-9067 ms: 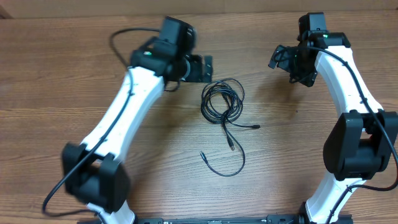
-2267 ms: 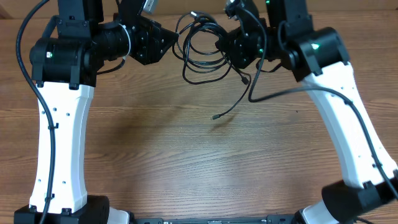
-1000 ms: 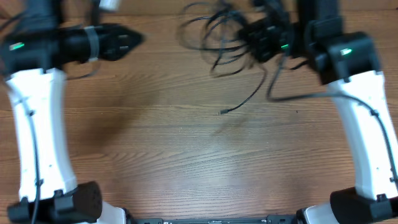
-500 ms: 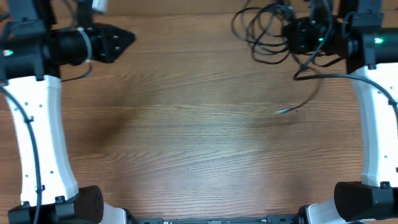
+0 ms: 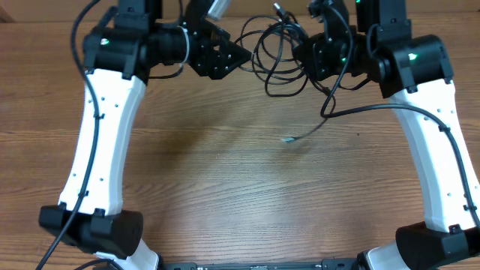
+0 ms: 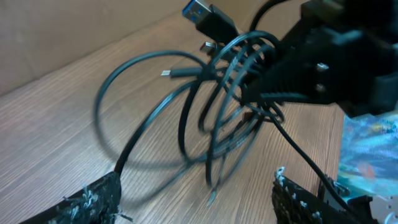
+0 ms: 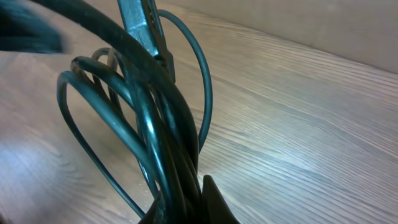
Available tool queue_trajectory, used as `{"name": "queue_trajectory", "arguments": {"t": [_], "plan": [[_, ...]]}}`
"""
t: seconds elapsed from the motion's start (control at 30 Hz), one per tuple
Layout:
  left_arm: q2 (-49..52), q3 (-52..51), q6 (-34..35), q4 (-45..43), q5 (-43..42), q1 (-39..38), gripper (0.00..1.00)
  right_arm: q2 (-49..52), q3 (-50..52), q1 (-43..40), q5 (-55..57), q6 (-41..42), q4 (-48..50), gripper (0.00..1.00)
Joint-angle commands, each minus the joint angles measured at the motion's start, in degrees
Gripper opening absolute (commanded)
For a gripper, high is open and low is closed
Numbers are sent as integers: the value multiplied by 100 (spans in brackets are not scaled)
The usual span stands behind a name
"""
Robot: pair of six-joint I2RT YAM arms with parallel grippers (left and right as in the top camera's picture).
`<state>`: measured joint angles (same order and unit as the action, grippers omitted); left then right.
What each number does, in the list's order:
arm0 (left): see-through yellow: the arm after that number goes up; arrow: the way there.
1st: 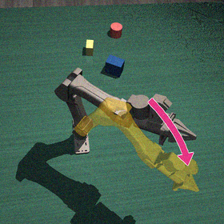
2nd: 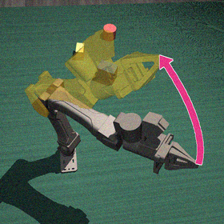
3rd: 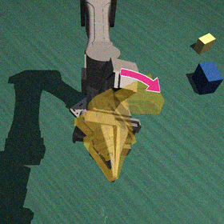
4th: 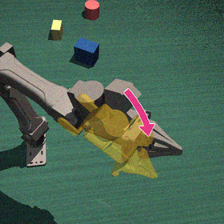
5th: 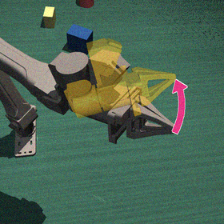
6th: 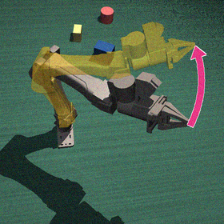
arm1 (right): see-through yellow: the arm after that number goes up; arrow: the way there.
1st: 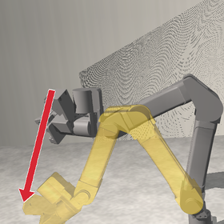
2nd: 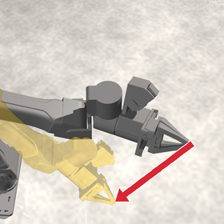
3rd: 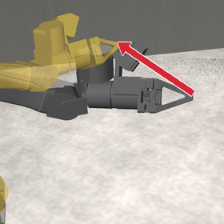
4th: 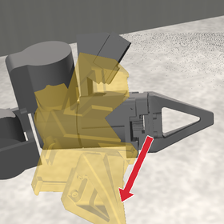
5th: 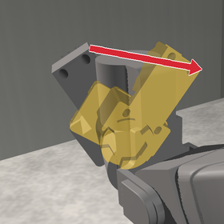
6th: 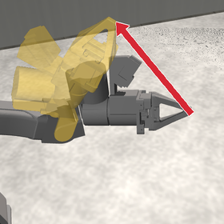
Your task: Untangle cables
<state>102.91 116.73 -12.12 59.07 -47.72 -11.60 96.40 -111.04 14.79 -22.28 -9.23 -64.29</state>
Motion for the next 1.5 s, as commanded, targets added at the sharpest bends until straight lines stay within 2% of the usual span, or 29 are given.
{"name": "queue_trajectory", "arguments": {"t": [0.0, 0.17, 0.3, 0.33, 0.4, 0.43, 0.47, 0.53, 0.67, 0.97, 1.27, 1.3, 1.33, 1.37, 1.47], "plan": [[258, 50, -166, -44, -33, -92, 77, -70, -35, 234, -74, -20, 31, 4], [485, 50, -168, -70, -35, -160, 73, -83, -35, 431, -74, -20, 24, 4], [538, 50, -168, -116, -35, -195, 67, -105, -35, 575, -79, -17, -13, 4], [540, 50, -170, -136, -33, -205, 63, -109, -35, 614, -76, -17, -20, 4], [540, 50, -210, -199, -28, -227, 37, -125, -35, 695, -74, -17, -44, 4], [540, 50, -208, -232, -26, -232, 6, -127, -35, 728, -74, -20, -59, 4], [540, 50, -205, -247, -26, -232, 4, -136, -35, 752, -74, -20, -74, 4], [540, 50, -131, -229, 61, -219, 4, -136, -35, 765, -70, -20, -98, 4], [494, 50, 319, 42, 758, 7, 4, -136, -35, 695, 46, -17, -101, 4], [85, 50, 79, 1080, 765, 1064, 4, -136, -35, -72, 81, -20, -42, 4], [-83, 52, -98, 1231, 767, 1150, 4, -136, -33, -299, 164, -13, -76, 5], [-83, 52, -96, 1228, 765, 1137, 4, -136, -33, -278, 164, -13, -105, 18], [-81, 50, -90, 1226, 761, 1113, 4, -136, -33, -251, 166, -15, -136, 40], [-83, 52, -70, 1226, 763, 1088, 4, -136, -33, -240, 166, -15, -160, 54], [-83, 52, 94, 1228, 695, 1001, 4, -133, -33, -221, 168, -17, -214, 70]]}}
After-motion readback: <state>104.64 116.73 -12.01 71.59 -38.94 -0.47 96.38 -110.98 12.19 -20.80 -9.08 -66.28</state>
